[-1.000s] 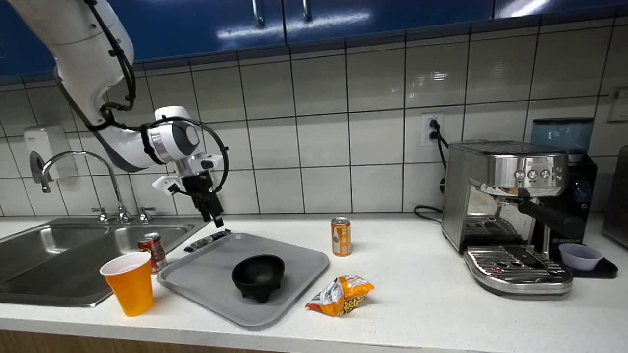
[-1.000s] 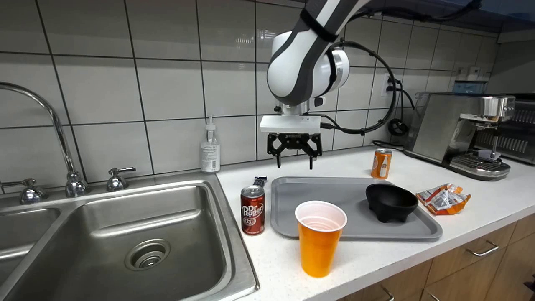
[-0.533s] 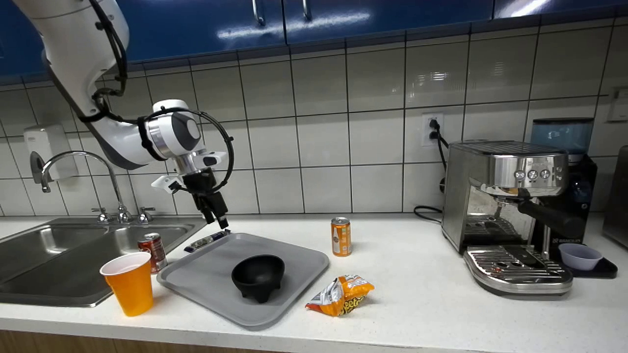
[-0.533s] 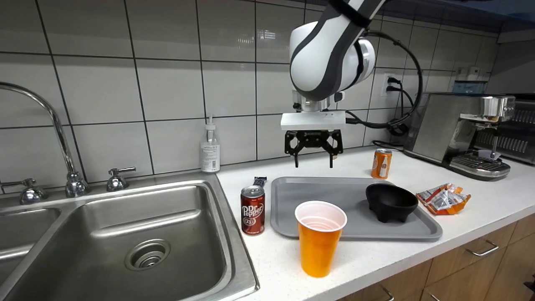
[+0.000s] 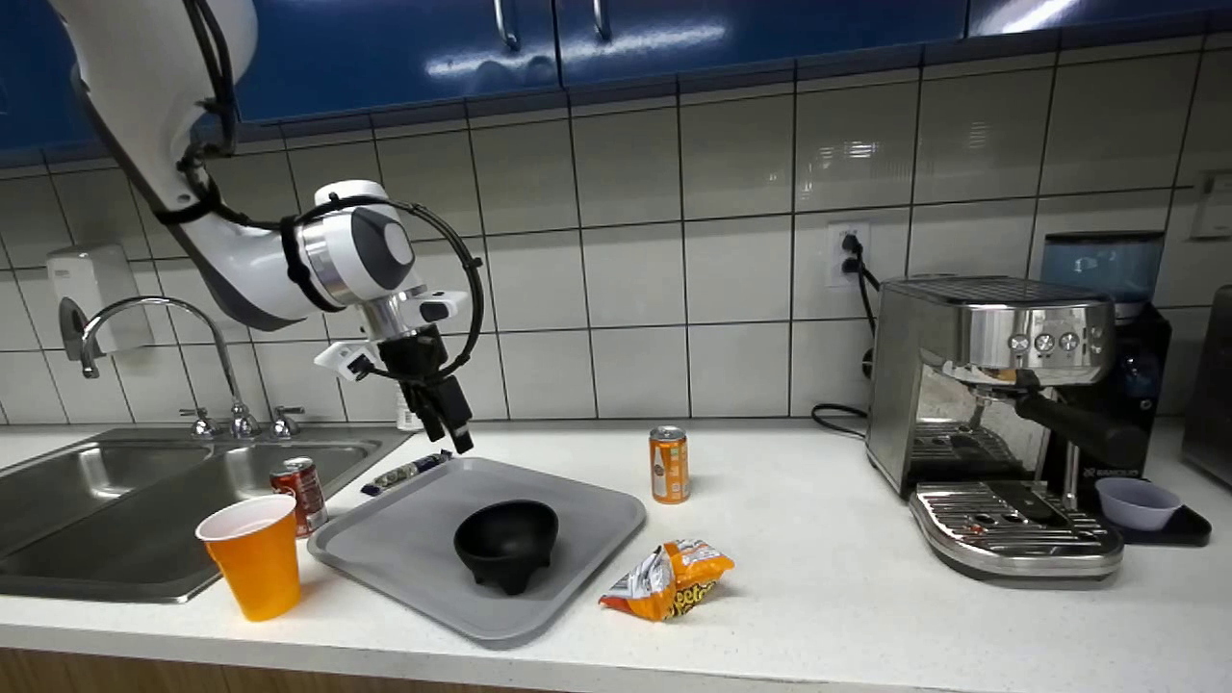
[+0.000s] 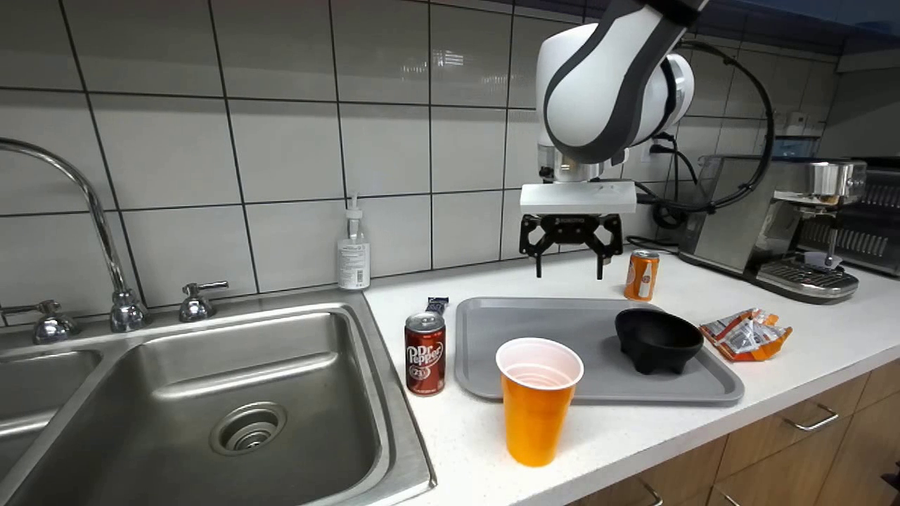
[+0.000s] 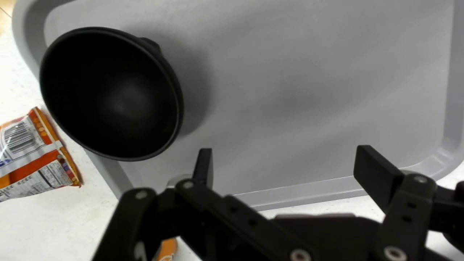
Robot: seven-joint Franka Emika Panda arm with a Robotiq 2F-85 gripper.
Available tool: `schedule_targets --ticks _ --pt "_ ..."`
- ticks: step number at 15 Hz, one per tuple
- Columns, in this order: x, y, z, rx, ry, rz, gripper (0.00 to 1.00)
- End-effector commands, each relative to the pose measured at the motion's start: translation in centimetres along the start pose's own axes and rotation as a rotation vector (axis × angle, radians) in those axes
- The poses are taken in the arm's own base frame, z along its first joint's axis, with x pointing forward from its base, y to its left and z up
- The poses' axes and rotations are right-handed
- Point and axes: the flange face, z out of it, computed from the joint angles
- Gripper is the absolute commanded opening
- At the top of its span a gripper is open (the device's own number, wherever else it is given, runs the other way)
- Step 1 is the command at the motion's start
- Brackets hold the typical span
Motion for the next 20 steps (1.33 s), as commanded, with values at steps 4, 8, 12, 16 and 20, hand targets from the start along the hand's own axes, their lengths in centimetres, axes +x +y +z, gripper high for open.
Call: schedule_targets --ticks 4,8,12,16,20 --pt "0.2 3.8 0.3 -0.008 0.039 0.006 1.00" --pt "0.4 4.6 1.4 -0.011 0.043 0.005 1.00" --pt "0.6 5.4 2.5 -0.014 0.041 0.014 1.00" --pt "0.4 6.2 3.5 -0.017 0.022 0.033 1.00" --pt "0.0 6.9 4.5 -0.028 -0.003 0.049 1.00"
